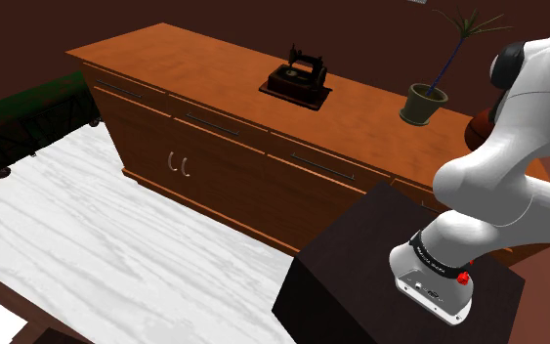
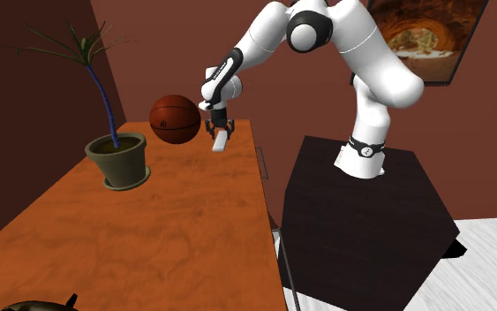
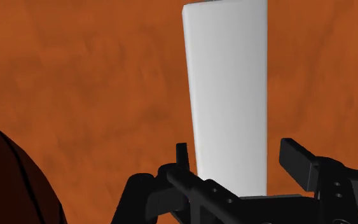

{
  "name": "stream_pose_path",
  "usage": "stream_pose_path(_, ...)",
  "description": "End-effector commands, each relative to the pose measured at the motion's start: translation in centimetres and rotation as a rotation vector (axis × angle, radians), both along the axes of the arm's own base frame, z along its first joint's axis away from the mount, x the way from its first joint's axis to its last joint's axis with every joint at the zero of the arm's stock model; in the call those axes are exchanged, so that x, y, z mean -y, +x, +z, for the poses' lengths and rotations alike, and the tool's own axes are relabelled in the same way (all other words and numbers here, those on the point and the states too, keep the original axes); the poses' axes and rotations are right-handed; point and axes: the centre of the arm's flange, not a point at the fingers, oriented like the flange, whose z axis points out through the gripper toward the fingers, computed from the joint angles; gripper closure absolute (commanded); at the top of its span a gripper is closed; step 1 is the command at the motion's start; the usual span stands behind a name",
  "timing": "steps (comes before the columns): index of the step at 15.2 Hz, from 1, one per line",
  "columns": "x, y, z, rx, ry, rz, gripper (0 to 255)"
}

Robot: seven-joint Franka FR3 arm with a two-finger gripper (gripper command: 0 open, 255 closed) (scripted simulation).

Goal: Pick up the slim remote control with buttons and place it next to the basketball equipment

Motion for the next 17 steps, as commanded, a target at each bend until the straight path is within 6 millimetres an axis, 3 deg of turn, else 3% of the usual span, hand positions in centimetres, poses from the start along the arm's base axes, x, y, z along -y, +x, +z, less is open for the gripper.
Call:
stream_pose_path(1, 0.0, 0.0, 0.0, 0.000, 0.000, 0.000, 0)
stream_pose_path(5, 0.0, 0.0, 0.0, 0.000, 0.000, 0.000, 0)
stream_pose_path(9, 0.1, 0.0, 5.0, 0.000, 0.000, 0.000, 0)
stream_pose_path(17, 0.1, 0.0, 5.0, 0.000, 0.000, 0.000, 0)
